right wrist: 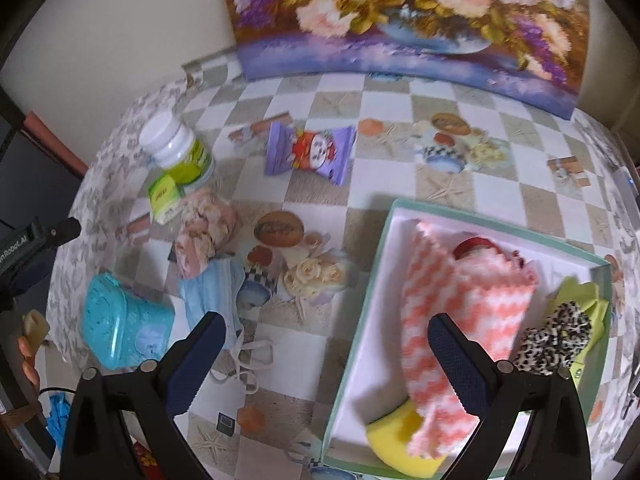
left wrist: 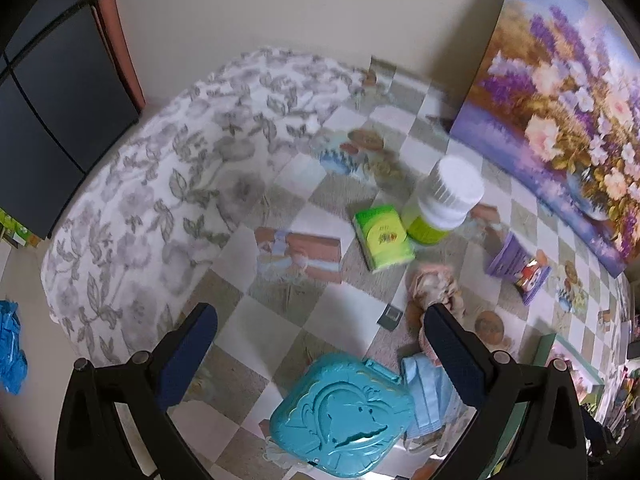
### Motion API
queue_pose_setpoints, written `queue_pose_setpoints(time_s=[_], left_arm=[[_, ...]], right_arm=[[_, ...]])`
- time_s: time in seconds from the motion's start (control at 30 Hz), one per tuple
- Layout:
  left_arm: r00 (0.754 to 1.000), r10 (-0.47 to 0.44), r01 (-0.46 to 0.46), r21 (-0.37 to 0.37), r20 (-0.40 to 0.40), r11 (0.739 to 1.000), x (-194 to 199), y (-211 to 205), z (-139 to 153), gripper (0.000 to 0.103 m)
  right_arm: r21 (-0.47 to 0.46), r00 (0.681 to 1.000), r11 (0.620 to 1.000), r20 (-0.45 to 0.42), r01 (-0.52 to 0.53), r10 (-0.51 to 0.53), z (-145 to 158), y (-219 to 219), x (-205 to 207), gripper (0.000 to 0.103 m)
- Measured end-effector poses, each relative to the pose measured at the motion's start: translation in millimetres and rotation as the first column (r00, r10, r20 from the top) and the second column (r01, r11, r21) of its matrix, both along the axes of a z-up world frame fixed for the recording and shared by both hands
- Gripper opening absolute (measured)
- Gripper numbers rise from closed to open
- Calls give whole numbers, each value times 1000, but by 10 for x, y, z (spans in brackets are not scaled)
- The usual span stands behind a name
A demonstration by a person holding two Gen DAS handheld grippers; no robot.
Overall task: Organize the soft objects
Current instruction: 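Move both open grippers from the tray toward the blue face mask and floral scrunchie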
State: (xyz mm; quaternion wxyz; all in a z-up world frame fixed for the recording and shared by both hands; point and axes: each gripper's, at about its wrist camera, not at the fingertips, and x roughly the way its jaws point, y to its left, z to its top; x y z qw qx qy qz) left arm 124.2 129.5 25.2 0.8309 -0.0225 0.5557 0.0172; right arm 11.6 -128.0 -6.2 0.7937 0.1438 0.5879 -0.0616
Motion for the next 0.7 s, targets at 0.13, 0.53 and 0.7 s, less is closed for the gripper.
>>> queue_pose_setpoints(time_s=[0.13, 0.53, 0.7], left_arm=[[1000, 17, -17, -14, -23, 1000, 36, 39, -109, 103], [996, -4, 5, 5, -94, 1000, 159, 68, -381, 103], [994, 14, -14, -1, -113, 1000, 219, 148, -461, 103]], right_arm=[[9, 998, 999, -33, -44, 45, -152, 172, 78, 102], [68, 986, 986, -64, -151, 156, -494, 673, 288, 102], [50, 976, 979, -85, -198, 202, -650, 842, 342, 102]])
